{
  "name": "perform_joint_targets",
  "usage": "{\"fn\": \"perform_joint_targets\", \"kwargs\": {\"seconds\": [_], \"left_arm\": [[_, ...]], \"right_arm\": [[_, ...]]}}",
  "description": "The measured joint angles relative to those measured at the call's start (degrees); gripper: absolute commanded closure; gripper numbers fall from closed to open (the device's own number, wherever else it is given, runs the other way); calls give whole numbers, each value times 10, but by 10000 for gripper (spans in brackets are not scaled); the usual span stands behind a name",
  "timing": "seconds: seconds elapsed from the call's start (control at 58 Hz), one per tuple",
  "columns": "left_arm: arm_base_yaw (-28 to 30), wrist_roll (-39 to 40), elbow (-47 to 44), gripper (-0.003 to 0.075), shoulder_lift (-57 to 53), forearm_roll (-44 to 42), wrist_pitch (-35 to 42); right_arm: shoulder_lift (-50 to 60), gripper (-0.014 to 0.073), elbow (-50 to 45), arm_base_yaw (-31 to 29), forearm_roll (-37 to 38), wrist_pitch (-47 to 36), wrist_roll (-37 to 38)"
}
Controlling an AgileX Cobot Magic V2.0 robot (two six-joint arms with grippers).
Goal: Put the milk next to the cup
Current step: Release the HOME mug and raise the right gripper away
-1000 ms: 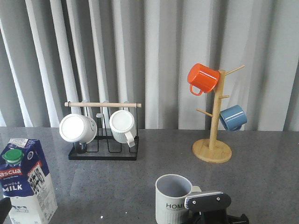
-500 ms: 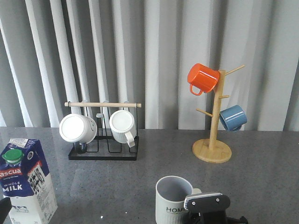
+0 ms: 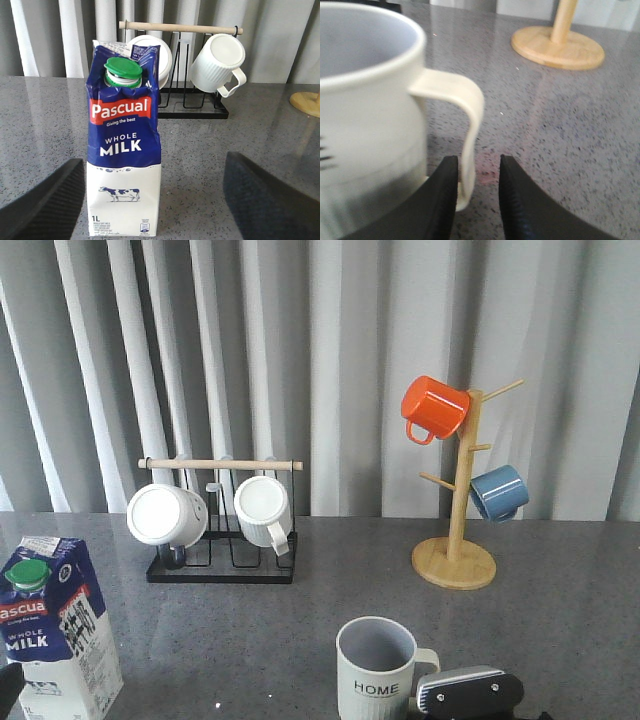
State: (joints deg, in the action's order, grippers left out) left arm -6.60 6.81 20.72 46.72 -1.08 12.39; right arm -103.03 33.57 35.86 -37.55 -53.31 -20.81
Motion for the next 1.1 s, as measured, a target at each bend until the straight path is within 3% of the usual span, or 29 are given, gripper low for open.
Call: {"fn": "perform_joint_targets", "kwargs": {"seconds": [0.138, 0.414, 0.586, 0.759, 1.103], "left_arm": [[0, 0, 0, 161, 0, 0, 0], [0, 0, 0, 161, 0, 0, 0], [0, 0, 0, 161, 0, 0, 0], [0, 0, 0, 161, 0, 0, 0], [0, 0, 0, 161, 0, 0, 0]], "right_arm": [[46, 369, -25, 0, 53, -8, 8], [152, 365, -72, 0, 63, -1, 18], [240, 363, -94, -17, 125, 81, -25], [326, 363, -94, -106, 239, 210, 19], [496, 363, -96, -358, 498, 303, 299]]}}
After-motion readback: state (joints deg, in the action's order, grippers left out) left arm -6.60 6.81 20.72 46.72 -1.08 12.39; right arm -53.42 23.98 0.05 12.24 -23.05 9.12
